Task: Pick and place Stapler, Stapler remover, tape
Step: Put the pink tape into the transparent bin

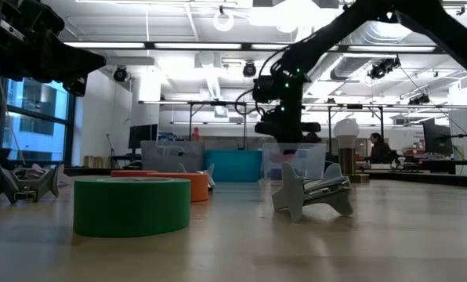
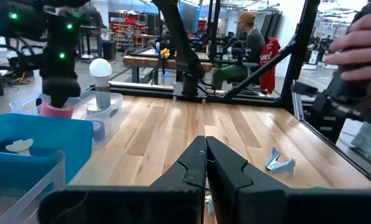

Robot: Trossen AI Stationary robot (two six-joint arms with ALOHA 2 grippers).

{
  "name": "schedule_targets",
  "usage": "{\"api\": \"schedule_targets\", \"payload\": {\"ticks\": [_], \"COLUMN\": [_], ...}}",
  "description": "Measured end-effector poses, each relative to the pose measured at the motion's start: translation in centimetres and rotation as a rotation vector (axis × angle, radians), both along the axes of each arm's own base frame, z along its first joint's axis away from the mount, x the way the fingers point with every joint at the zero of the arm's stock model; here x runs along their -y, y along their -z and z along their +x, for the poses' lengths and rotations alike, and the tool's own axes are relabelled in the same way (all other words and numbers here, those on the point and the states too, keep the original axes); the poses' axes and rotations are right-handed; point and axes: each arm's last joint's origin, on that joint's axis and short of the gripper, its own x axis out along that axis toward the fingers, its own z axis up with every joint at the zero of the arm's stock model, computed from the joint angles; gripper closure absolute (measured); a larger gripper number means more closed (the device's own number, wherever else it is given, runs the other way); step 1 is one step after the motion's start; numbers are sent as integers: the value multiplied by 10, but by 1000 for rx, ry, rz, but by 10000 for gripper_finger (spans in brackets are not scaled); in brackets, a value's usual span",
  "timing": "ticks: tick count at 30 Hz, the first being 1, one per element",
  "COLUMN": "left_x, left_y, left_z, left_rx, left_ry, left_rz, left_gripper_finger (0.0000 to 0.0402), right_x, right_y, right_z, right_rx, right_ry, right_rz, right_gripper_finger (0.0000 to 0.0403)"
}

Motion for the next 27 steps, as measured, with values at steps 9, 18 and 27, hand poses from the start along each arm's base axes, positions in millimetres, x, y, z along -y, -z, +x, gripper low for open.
{"api": "schedule_targets", "payload": {"ticks": [9, 18, 27], "left_x": [0, 0, 0], "left_y": [0, 0, 0], "left_z": [0, 0, 0], "left_rx": [0, 0, 0], "left_ry": [0, 0, 0], "left_rz": [0, 0, 0], "left_gripper_finger": [396, 396, 396], "right_x": [7, 7, 5], "right_y": [12, 14, 14], "right_z": [-3, -3, -2], "right_rx": [5, 13, 41], "right_ry": [19, -5, -38], "right_rz": [54, 78, 118], "right_gripper_finger": [368, 355, 339]}}
